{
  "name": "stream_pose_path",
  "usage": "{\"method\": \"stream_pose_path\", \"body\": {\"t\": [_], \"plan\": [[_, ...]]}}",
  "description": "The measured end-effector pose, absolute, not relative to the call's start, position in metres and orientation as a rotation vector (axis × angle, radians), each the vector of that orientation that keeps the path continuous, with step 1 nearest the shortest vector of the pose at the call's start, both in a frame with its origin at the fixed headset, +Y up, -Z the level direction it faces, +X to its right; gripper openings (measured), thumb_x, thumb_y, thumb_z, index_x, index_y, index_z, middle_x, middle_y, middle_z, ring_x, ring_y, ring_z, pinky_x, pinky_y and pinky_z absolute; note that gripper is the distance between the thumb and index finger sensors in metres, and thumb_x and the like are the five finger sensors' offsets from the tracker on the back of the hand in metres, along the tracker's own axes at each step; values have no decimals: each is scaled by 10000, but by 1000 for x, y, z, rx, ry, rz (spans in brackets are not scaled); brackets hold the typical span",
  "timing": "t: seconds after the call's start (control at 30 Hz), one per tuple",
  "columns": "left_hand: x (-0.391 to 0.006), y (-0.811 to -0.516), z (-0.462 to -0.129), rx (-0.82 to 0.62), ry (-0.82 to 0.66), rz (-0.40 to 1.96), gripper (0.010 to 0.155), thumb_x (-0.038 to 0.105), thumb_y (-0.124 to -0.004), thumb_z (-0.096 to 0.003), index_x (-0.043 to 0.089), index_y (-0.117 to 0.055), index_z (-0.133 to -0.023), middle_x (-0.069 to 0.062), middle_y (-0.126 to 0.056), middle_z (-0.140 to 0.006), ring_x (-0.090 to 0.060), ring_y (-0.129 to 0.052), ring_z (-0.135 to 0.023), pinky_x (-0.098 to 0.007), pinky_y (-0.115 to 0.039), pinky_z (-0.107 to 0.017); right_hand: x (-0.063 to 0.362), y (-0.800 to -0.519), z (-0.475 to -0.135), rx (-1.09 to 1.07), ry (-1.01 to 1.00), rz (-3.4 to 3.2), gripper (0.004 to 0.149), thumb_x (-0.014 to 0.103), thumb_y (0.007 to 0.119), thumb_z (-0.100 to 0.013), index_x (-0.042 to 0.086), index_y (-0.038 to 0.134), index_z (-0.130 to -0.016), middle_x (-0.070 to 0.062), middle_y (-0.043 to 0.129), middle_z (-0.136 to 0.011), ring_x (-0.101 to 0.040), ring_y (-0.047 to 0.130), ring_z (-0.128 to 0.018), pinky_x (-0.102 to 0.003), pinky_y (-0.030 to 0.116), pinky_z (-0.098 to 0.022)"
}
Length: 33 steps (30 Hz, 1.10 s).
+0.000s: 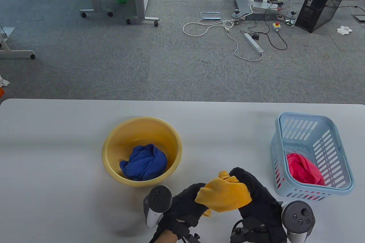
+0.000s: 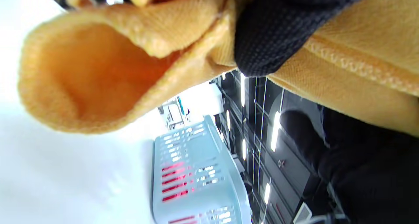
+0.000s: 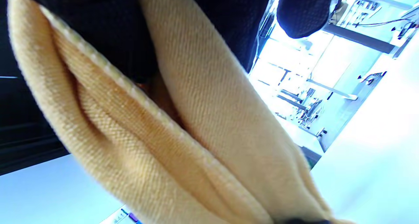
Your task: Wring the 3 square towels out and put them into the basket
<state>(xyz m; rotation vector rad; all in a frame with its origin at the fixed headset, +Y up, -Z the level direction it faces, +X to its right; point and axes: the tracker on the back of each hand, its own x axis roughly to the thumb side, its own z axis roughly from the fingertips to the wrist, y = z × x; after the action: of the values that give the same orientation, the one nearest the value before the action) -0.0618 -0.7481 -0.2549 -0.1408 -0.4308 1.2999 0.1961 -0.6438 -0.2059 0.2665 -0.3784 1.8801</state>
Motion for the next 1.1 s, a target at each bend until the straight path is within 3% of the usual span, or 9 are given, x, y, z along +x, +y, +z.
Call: {"method": "stream_pose_path", "body": {"t": [0.17,0.43,0.7,0.97,1.07,1.1], "plan": [[-70,-747,-257,-147,-407,1396,499,405,-938,-520,257,-800,-976,-120,-745,-1032,-431,-783,-932,-714,-575,-650,196,-650,-208,204,-365,1860,551,367,958,-510,209,753,-996,-156,804,-988,-390,888,-805,-695,583,-706],[-74,-746,-256,-196,-369,1712,502,414,-909,-545,262,-763,-1001,-108,-741,-1036,-416,-789,-930,-701,-576,-659,189,-661,-211,185,-324,1890,579,442,930,-516,177,750,-998,-179,786,-997,-409,868,-815,-693,584,-700],[-73,-740,-258,-182,-457,1951,497,384,-888,-567,282,-718,-1023,-88,-757,-1029,-376,-816,-927,-695,-561,-683,181,-669,-215,207,-248,1883,595,487,909,-516,173,756,-997,-187,785,-999,-421,863,-817,-695,584,-698],[-70,-738,-256,-251,-465,2071,511,375,-863,-584,287,-676,-1052,-77,-753,-1043,-373,-817,-936,-690,-561,-687,172,-676,-219,240,-127,1869,643,505,895,-514,139,731,-1018,-224,758,-1015,-458,839,-830,-701,581,-692],[-76,-739,-257,-228,-418,1969,512,381,-859,-586,286,-673,-1054,-90,-749,-1043,-375,-815,-936,-686,-568,-683,179,-668,-218,278,-128,1929,747,494,940,-493,137,642,-1078,-240,699,-1060,-478,793,-878,-715,559,-699],[-78,-739,-257,-218,-390,1937,512,386,-855,-588,287,-670,-1055,-88,-748,-1042,-375,-816,-934,-684,-571,-682,182,-664,-216,306,-107,1948,874,485,958,-484,151,492,-1144,-256,638,-1095,-503,743,-913,-726,538,-704]]}}
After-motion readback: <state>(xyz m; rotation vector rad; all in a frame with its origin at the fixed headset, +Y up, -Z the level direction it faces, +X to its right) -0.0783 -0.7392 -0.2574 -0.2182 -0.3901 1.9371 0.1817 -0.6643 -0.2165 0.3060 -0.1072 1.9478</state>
